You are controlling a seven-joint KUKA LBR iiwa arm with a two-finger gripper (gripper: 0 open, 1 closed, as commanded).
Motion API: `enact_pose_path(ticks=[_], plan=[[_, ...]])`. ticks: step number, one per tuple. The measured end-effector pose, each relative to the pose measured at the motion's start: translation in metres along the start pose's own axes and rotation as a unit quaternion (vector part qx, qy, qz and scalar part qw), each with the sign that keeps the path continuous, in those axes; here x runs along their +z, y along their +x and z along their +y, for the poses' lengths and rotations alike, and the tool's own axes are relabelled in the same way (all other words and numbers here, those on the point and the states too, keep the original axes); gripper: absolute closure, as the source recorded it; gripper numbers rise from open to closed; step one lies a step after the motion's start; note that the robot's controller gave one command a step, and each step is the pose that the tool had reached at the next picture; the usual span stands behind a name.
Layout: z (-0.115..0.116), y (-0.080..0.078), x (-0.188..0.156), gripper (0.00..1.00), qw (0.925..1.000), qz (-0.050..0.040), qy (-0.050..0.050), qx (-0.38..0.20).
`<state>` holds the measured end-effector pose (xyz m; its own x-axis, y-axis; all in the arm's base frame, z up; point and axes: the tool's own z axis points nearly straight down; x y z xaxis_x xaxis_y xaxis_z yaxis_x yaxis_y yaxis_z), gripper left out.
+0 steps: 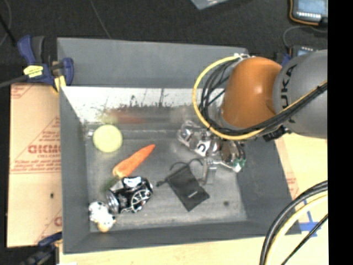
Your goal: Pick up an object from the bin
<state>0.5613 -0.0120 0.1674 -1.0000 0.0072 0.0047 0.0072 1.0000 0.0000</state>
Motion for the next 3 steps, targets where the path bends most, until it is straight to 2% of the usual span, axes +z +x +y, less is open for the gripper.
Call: enact_pose_path(ticks=[1, 2, 3], plan=[[0.000, -0.002, -0.005, 0.00, 1.0000, -0.0040, 0.000, 0.000], [-0.004, 0.009, 0.036, 0.00, 0.9994, -0.0062, 0.000, -0.033], [0.004, 0.013, 0.073, 0.00, 0.9946, -0.0038, 0.001, -0.104]])
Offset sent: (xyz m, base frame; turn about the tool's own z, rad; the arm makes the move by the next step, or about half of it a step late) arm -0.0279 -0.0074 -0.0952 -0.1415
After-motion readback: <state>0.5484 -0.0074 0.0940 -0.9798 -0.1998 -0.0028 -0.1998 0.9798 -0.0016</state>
